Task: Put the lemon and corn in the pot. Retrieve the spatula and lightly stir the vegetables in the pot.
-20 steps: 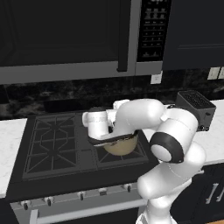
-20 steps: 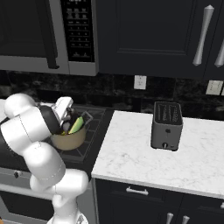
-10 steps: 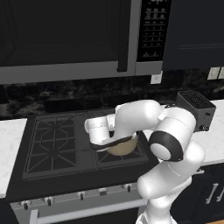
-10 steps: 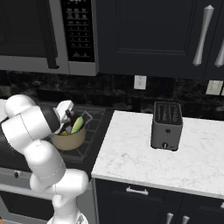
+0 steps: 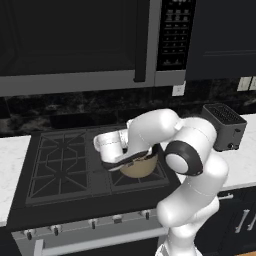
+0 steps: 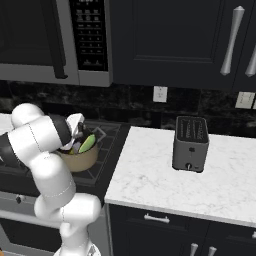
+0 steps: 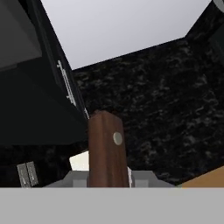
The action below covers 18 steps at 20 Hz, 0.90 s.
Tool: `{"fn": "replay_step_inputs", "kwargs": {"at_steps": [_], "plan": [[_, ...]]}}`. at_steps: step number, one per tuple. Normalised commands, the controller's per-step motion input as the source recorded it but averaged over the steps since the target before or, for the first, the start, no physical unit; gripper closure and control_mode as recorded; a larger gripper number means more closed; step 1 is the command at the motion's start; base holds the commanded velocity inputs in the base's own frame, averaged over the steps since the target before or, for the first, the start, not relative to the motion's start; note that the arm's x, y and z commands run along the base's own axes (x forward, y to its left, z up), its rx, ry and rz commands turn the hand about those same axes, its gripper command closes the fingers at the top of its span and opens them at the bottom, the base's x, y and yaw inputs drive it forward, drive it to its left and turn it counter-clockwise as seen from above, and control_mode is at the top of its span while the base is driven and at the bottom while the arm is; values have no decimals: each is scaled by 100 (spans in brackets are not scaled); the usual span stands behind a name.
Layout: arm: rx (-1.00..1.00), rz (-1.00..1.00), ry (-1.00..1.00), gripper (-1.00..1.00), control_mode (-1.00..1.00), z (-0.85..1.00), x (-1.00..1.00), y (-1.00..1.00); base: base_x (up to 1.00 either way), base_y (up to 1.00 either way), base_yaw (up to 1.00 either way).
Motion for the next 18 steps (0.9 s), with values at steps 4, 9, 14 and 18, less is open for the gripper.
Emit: {"fn": "replay_step_inputs", "kwargs": {"at_steps": [4,9,14,18], "plan": [[12,0,5,100,-100,7,31,4,0,0,0],[5,0,1,100,-100,3,0,1,0,0,0],[0,0,0,100,-100,34,-4,-5,0,0,0],[-9,4,2,100,-100,-12,20,-5,0,0,0]]}}
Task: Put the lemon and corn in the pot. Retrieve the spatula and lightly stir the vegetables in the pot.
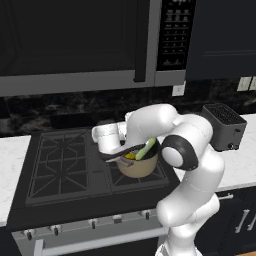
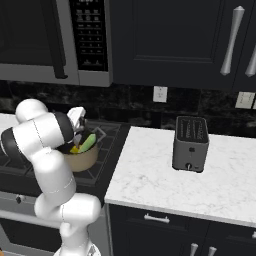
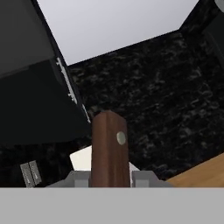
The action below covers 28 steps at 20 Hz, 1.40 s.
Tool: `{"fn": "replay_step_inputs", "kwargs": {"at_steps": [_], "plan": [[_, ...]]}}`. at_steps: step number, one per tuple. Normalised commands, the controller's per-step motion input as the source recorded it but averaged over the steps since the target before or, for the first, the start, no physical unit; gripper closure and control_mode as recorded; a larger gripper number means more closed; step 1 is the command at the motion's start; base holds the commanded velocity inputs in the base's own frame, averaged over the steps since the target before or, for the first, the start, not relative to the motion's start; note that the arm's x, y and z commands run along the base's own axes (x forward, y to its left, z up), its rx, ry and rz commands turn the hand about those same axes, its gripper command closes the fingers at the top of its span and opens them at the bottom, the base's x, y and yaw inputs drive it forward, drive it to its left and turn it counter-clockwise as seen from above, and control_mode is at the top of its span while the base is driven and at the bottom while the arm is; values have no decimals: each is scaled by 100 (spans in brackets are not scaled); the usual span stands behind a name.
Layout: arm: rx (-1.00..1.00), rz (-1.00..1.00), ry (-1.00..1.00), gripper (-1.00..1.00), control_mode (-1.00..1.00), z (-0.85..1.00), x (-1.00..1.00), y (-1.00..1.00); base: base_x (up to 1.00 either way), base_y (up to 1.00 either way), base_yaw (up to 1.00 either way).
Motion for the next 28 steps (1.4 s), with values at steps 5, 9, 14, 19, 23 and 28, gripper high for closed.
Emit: {"fn": "replay_step_inputs", "kwargs": {"at_steps": [5,9,14,19,23,28], "plan": [[-13,13,4,100,-100,-65,4,0,0,0,0],[-21,6,17,100,-100,-28,-38,0,0,0,0],[-14,0,35,100,-100,32,-43,-4,0,0,0],[-4,-7,36,100,-100,80,-1,-24,0,0,0],[-1,-9,39,100,-100,59,0,-26,0,0,0],[0,-5,38,100,-100,17,0,-11,0,0,0]]}}
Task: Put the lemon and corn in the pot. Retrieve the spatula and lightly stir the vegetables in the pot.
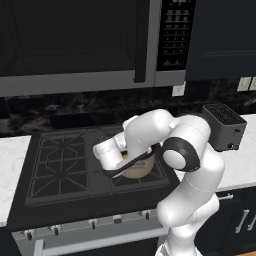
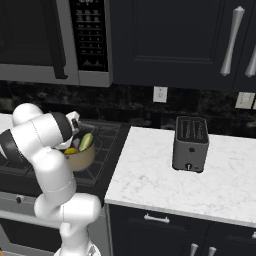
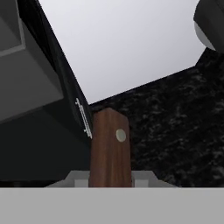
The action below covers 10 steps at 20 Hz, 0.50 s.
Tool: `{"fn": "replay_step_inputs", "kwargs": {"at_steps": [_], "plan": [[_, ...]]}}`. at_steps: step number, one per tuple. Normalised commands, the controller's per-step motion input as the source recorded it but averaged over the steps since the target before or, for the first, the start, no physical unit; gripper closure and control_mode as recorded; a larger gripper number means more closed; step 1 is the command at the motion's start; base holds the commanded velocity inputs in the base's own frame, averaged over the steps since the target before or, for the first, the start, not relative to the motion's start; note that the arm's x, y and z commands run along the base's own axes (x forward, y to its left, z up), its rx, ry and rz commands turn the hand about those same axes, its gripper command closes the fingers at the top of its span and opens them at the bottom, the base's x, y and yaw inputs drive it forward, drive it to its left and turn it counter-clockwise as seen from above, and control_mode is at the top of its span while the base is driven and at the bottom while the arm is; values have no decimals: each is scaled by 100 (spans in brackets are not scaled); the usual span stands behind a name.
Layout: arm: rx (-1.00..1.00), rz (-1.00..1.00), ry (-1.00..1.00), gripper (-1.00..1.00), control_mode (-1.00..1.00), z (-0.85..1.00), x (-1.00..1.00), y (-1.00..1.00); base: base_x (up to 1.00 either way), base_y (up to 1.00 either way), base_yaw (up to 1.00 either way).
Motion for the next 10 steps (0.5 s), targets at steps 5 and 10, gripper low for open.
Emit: {"fn": "replay_step_inputs", "kwargs": {"at_steps": [5,10], "plan": [[6,0,40,100,-100,-2,16,0,0,0,0],[16,0,28,100,-100,27,10,0,0,0,0]]}}
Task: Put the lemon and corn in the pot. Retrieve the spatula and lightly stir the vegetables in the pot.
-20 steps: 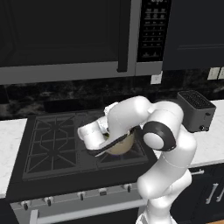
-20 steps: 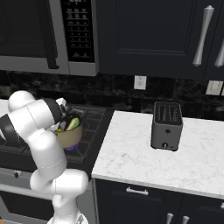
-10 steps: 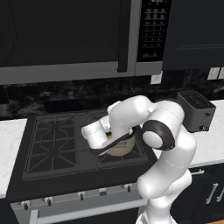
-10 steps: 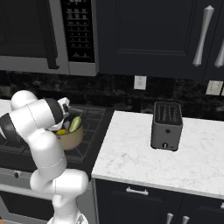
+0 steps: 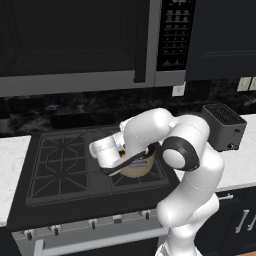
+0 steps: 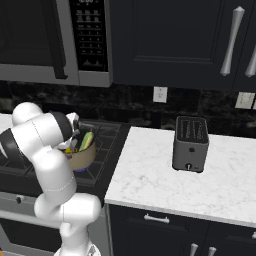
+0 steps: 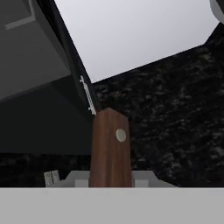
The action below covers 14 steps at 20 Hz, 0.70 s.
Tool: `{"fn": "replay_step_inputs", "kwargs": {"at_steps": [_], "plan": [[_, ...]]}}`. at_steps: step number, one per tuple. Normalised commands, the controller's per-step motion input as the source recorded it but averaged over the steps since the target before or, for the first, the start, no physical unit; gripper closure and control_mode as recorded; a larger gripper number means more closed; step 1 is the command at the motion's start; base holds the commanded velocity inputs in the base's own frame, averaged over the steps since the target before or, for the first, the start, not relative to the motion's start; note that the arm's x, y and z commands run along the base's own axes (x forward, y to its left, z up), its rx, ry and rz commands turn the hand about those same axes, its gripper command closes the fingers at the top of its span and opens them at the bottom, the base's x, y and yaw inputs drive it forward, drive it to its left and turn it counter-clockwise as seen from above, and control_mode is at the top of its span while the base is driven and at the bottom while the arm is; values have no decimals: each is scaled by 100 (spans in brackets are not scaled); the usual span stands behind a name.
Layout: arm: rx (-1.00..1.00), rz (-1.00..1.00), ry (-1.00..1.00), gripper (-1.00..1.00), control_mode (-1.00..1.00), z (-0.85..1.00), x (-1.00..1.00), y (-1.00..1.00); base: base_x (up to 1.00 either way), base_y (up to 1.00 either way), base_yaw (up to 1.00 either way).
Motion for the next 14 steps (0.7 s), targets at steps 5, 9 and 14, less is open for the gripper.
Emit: {"fn": "replay_step_inputs", "kwargs": {"at_steps": [5,9,14], "plan": [[3,-5,31,100,-100,57,-2,-6,0,0,0],[10,-1,31,100,-100,51,26,0,0,0,0],[28,0,35,100,-100,16,27,1,0,0,0]]}}
